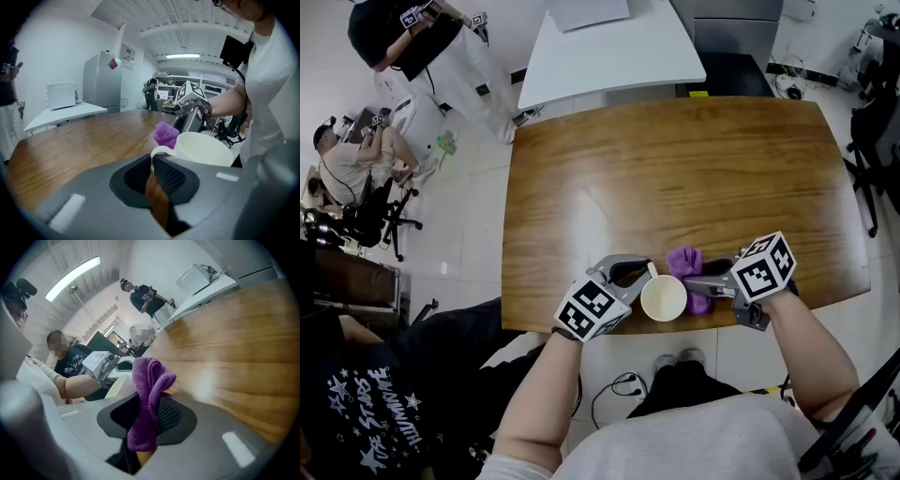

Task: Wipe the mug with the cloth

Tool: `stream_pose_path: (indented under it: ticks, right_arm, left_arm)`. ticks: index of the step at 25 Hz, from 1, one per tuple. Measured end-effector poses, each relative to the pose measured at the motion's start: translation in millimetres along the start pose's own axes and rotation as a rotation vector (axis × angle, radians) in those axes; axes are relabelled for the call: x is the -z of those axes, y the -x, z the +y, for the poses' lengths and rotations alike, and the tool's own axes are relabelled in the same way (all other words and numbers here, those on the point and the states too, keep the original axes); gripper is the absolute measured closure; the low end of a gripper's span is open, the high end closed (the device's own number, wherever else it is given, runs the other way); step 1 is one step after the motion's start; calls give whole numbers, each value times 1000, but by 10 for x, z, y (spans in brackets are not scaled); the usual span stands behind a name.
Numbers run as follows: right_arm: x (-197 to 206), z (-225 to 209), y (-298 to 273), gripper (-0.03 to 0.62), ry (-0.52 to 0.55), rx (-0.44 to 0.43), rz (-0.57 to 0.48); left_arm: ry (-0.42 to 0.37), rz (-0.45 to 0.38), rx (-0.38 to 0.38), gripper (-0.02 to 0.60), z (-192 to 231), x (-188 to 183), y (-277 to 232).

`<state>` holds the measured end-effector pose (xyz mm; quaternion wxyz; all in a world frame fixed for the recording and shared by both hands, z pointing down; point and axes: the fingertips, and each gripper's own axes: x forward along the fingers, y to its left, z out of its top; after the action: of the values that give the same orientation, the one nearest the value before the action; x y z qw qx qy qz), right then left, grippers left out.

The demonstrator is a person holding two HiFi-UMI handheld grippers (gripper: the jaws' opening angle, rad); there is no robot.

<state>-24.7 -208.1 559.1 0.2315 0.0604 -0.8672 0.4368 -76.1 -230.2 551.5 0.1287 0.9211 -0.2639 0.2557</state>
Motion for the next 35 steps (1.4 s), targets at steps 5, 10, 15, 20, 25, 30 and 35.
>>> stream_pose_path:
  ticks: [5,10,15,20,25,30,35]
  right_arm:
    - [111,-170,-95,488,-3,50,41]
    - [118,-252,-169,488,44,126,87]
    - [95,-262,-178,487,59,180,85]
    - [16,-207,-87,487,25,173,-12]
    - [-181,-60,189,487,-46,168,-208]
    - [-145,-49,490,487,-157,209,-336]
    - [9,-43,534,487,-224,266,-376]
  left_arm:
    - [4,-11,-14,575,0,39,-21]
    - [13,-23,-11,574,15,39,-4]
    - [4,-16,-4,573,7,27,22]
    - [16,-47,6,571,18,30,52]
    - [81,-90,22,559,30,101,180]
    - [153,-115,27,557,44,165,300]
    - [191,-128,14,556,33,224,414]
